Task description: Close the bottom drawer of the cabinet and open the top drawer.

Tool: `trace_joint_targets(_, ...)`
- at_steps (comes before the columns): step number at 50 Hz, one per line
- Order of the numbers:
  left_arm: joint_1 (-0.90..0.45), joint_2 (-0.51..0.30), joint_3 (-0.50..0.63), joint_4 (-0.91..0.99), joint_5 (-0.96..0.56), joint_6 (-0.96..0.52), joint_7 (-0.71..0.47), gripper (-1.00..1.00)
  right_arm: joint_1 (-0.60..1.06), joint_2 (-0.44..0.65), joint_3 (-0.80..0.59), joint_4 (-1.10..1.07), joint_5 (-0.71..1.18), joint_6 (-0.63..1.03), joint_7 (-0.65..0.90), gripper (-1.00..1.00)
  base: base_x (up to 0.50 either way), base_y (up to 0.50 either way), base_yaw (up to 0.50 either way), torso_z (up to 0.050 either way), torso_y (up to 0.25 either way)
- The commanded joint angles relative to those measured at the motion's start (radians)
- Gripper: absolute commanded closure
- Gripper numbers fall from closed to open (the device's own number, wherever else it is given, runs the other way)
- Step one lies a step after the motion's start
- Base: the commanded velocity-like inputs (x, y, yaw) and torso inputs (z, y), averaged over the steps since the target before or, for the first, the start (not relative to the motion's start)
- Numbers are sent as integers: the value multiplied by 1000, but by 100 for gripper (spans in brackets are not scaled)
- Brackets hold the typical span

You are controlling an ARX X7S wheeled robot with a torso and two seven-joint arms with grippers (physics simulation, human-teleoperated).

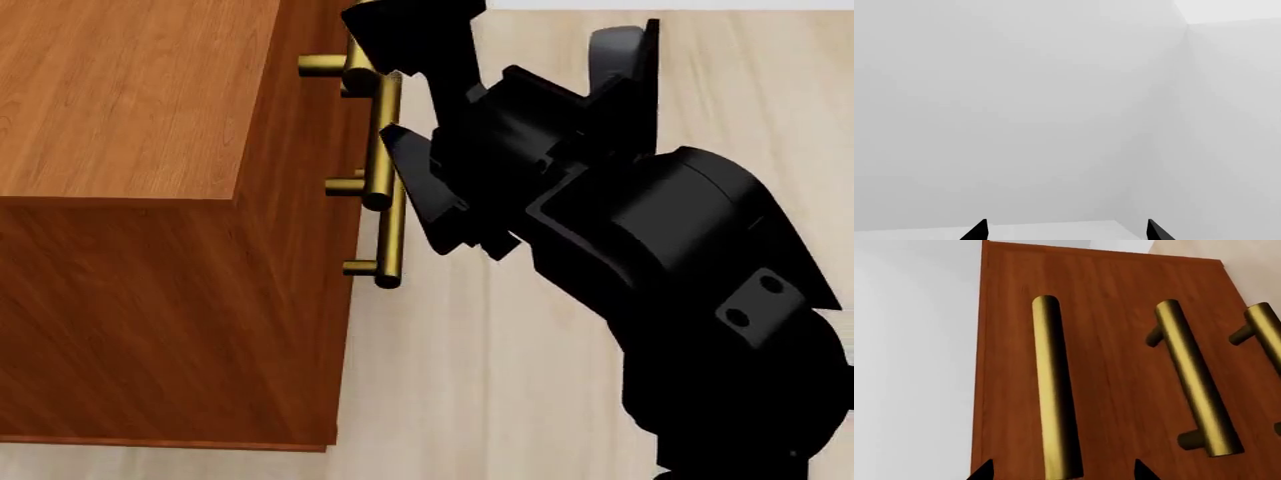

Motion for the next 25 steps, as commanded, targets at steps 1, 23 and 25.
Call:
trace_joint_targets(1,1,-2,3,-5,1,4,2,-100,11,0,-19,6,4,-2,-4,-100,0,0,0,0,0)
trace_joint_targets(23,0,-7,6,-2,1,2,-5,-100,12,15,-40,-3,4,-10,-10,100,0,0,1,0,0)
trace_joint_targets(25,-1,-8,7,1,0,-2,-8,-100,11,17,-40,-5,4,-13,-9,100,0,0,0,0,0)
